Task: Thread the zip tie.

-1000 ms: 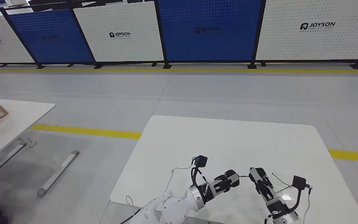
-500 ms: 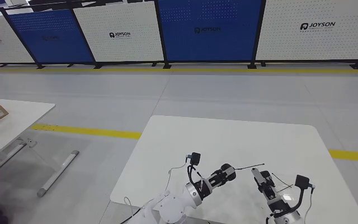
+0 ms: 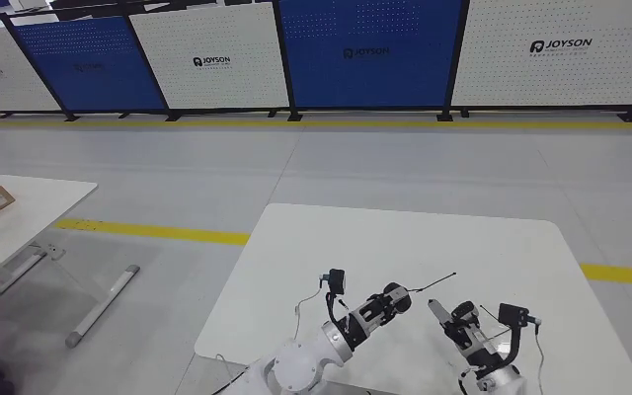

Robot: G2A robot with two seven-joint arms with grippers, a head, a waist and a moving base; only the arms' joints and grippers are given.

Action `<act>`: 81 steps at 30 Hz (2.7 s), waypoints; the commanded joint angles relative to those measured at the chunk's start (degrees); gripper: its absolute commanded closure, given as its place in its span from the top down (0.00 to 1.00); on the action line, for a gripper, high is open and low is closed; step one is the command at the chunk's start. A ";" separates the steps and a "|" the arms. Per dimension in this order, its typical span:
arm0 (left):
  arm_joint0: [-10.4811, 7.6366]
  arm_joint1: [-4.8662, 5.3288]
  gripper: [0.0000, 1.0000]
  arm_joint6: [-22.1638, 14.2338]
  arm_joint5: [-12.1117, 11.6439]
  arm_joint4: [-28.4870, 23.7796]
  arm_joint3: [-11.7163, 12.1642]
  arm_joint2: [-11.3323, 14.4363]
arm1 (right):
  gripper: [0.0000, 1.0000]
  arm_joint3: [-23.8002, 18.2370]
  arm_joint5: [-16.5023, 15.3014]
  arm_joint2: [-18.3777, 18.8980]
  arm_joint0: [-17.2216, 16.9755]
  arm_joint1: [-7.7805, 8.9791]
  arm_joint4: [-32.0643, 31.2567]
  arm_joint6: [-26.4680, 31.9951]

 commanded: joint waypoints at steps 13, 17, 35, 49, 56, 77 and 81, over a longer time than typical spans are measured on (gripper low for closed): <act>-0.68 -0.24 0.00 -2.13 1.71 -2.80 0.23 0.94 | 1.00 0.63 -0.68 -1.24 0.74 0.04 -8.76 0.37; -1.06 -0.36 0.00 -3.37 1.73 -5.09 0.65 1.07 | 1.00 1.00 -0.29 -1.67 0.81 0.00 -10.42 0.60; -2.17 -0.87 0.00 -1.20 3.28 -3.29 1.43 2.70 | 0.13 0.93 -3.82 -1.55 0.19 -0.29 -12.31 -2.50; -2.30 -1.09 0.00 -1.79 2.79 -1.95 2.22 3.86 | 0.11 0.38 -7.52 -0.64 -0.30 -0.30 -11.16 -1.11; -2.36 -1.13 0.00 -1.82 3.07 -1.74 2.50 3.89 | 0.15 0.16 -8.51 -0.63 -0.40 -0.35 -11.66 -1.16; -2.82 -1.33 0.00 -1.44 3.71 -0.84 2.98 4.06 | 0.20 -0.43 -8.61 -0.78 -0.51 -0.18 -11.08 -1.58; -2.84 -1.38 0.00 -1.38 3.65 -0.76 3.24 4.18 | 0.21 -0.54 -8.61 -0.82 -0.59 -0.02 -10.84 -1.96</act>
